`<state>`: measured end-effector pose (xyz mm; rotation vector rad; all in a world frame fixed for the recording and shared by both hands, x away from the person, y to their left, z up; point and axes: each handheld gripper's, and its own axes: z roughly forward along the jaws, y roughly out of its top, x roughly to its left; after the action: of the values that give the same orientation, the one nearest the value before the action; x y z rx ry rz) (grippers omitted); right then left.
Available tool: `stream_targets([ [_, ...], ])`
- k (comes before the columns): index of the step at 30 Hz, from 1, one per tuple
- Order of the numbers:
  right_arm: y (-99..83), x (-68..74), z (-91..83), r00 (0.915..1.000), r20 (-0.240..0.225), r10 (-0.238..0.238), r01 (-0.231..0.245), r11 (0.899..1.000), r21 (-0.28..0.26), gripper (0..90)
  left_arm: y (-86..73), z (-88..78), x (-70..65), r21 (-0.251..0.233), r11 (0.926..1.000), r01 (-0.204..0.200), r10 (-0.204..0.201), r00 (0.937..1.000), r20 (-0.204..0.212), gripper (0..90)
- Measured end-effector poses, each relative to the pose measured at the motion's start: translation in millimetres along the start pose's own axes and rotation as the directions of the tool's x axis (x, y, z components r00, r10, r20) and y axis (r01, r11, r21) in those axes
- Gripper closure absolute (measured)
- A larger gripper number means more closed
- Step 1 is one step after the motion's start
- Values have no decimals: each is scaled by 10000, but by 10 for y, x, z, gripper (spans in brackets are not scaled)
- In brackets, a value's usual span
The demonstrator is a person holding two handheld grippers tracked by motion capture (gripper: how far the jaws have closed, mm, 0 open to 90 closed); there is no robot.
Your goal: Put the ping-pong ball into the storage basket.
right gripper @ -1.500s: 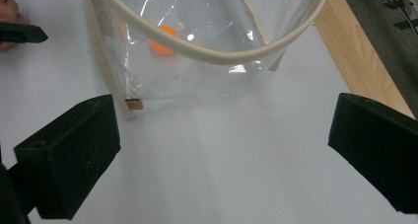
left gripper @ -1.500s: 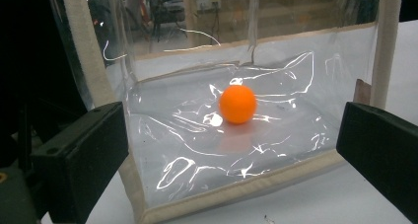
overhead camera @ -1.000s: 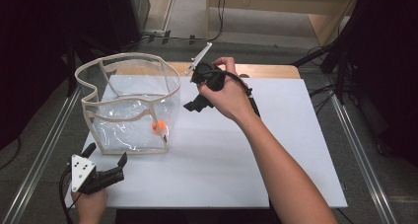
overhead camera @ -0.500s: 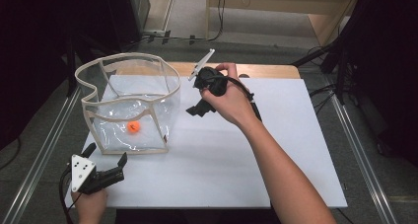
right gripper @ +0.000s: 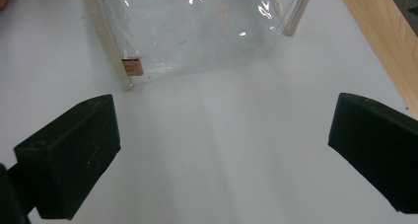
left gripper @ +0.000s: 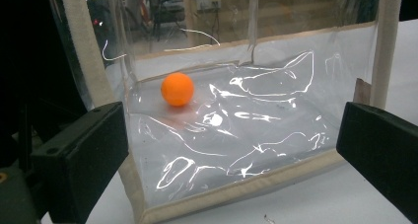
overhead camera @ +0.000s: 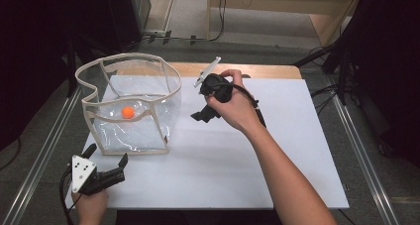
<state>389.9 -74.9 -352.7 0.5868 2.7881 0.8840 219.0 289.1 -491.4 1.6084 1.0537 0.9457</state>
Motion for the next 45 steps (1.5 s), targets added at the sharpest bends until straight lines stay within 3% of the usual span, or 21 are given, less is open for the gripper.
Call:
stream_targets([
  [22,-310,35,91,9999,-96,104,-107,9997,-239,0,0,1,0,-17,10000,36,-36,10000,6,0],
  [45,-755,90,144,9974,-179,698,-709,9953,-657,0,-1,1,-5,2,10000,-28,28,10000,-17,0],
])
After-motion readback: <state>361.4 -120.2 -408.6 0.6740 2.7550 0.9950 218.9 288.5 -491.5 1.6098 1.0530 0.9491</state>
